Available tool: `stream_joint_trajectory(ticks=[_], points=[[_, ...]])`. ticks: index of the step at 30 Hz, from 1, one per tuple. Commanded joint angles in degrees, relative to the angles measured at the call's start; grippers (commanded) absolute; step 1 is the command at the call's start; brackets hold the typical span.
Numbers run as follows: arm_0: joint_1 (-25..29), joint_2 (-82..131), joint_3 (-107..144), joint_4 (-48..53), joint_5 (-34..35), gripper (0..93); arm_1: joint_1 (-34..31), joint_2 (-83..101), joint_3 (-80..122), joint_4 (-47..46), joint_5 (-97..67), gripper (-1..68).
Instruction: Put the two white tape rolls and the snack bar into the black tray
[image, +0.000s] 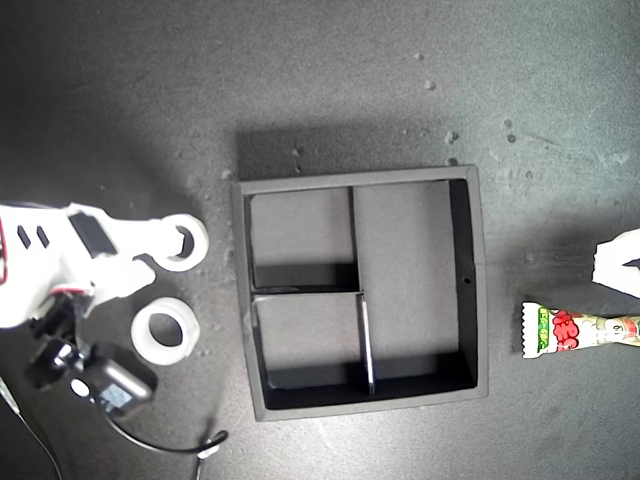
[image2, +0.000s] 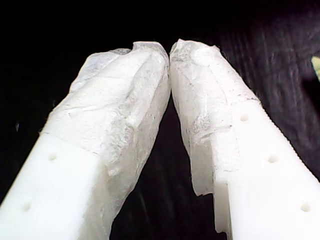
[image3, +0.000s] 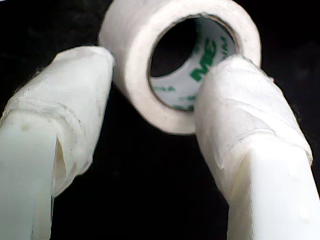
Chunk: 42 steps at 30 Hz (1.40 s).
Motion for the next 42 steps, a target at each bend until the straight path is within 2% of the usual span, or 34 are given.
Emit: stream_joint_trajectory(ticks=[1, 20, 23, 28, 31, 35, 39, 42], points=[[0.62, -2.72, -4.13, 0.09, 0.70, 12.9, -0.35, 0.53, -2.20, 0.44, -0.53, -0.2], [0.88, -14.41, -9.23, 1.41, 0.70, 13.2, -0.44, 0.53, -2.72, 2.20, 0.88, -0.2], [-0.09, -16.52, -8.96, 2.20, -1.05, 12.7, -0.53, 0.53, -2.90, 2.20, 1.32, -0.2], [-4.48, -17.14, -6.50, 1.67, -4.57, 4.8, -0.70, 0.53, -4.22, 1.49, 3.25, -0.2], [-6.59, -15.21, -6.06, 1.58, -6.15, 0.1, 0.26, 0.53, -5.80, -2.02, 5.80, -0.2], [-7.47, -6.94, -4.31, 1.85, -7.38, 0.1, 1.49, -0.26, -10.55, -6.77, 9.23, -0.2], [-7.03, 3.43, -3.16, 3.87, -6.15, 0.1, -3.34, -0.97, -13.89, -8.61, 11.25, -0.2], [-6.94, 9.93, -2.37, 5.36, -5.01, 0.1, -6.33, -5.36, -19.69, -10.72, 2.99, -0.2]])
